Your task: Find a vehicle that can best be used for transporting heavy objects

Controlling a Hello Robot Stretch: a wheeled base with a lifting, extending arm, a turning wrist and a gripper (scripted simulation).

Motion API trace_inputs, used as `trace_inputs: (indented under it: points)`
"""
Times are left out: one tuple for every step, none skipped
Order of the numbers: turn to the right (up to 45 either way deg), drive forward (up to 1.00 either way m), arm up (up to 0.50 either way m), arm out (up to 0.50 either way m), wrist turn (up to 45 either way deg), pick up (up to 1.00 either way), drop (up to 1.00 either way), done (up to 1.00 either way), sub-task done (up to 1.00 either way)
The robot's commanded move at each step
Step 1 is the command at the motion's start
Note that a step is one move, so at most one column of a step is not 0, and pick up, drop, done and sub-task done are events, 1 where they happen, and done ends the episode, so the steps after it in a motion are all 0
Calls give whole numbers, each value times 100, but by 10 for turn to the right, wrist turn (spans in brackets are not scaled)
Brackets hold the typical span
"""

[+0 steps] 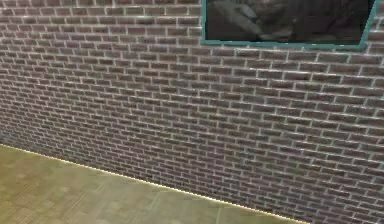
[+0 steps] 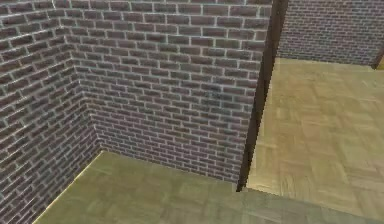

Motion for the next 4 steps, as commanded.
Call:
trace_inputs:
  points:
    - [-420, 0, 0, 0, 0, 0, 0, 0, 0]
    - [0, 95, 0, 0, 0, 0, 0, 0, 0]
    - [-450, 0, 0, 0, 0, 0, 0, 0, 0]
    - [-30, 0, 0, 0, 0, 0, 0, 0, 0]
